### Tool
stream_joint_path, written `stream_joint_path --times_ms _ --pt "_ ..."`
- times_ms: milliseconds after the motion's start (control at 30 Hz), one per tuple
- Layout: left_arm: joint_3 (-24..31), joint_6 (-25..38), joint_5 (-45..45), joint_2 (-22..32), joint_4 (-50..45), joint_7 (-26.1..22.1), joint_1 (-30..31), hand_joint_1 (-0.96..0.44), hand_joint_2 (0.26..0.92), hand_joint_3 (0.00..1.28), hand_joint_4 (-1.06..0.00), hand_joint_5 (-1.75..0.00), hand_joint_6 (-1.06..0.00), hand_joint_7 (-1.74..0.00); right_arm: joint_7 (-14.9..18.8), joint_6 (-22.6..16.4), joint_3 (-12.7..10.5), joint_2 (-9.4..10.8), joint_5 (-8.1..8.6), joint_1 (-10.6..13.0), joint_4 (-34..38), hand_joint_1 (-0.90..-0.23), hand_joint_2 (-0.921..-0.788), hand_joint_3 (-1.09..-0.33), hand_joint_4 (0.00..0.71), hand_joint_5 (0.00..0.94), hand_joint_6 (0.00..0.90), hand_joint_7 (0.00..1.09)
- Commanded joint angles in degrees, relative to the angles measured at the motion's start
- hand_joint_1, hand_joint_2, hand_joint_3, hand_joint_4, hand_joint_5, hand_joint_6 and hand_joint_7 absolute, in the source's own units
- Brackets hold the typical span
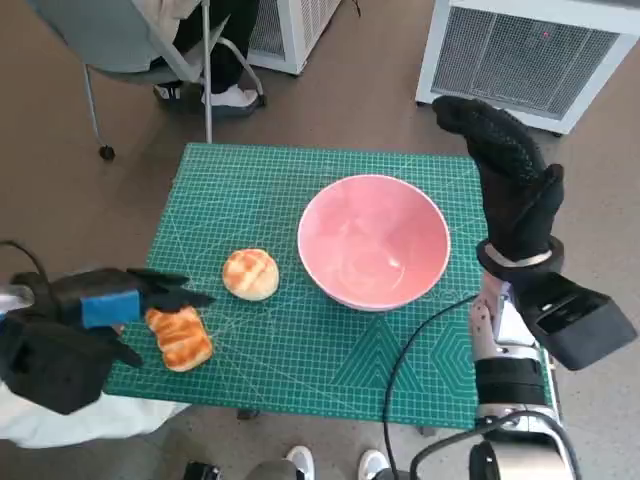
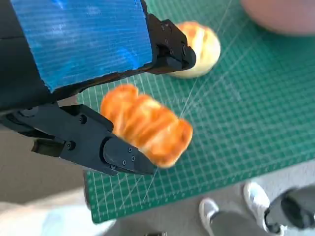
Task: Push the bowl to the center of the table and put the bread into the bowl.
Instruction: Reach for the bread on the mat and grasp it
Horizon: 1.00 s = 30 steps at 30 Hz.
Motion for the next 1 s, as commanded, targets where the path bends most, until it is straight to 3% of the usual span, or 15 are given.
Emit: stream_joint_path --times_ms 33,433,700,933,1000 --pt "-1.43 -1.33 1.77 -0.71 1.78 0.28 -0.93 -0.10 0.750 0.01 -0.17 0.00 -0.36 -0.01 -0.77 0.24 -0.15 0.14 -0.95 1.32 0.54 -0.652 -0.921 -0.718 0.379 0.007 0.215 0.41" --pt "-5.07 -6.39 7.14 -3.64 8.82 4.44 -1.49 -0.10 0.761 0.01 -0.21 -0.01 -0.37 -0.01 -2.01 0.12 -0.24 0.33 -1.76 1.36 1.16 -0.643 -0.921 -0.716 0.381 0.005 0.220 0.41" --pt "-7.69 -11.80 9.29 -6.63 15.10 8.64 -2.52 -0.10 0.795 0.02 -0.31 -0.02 -0.44 -0.03 -2.62 -0.18 0.00 0.88 -2.27 1.72 1.25 -0.636 -0.921 -0.713 0.381 0.004 0.217 0.40" --pt "-9.37 -20.70 11.15 -9.43 24.14 14.55 -5.00 -0.08 0.869 0.04 -0.56 -0.04 -0.62 -0.05 -2.40 -0.27 0.00 1.15 -2.11 1.66 1.97 -0.634 -0.921 -0.713 0.381 0.003 0.218 0.39" --pt "-9.47 -23.56 11.53 -10.03 26.96 16.67 -5.92 -0.07 0.898 0.05 -0.71 -0.07 -0.70 -0.06 -2.28 -0.23 0.00 1.21 -2.01 1.70 2.05 -0.635 -0.921 -0.713 0.382 0.003 0.218 0.39"
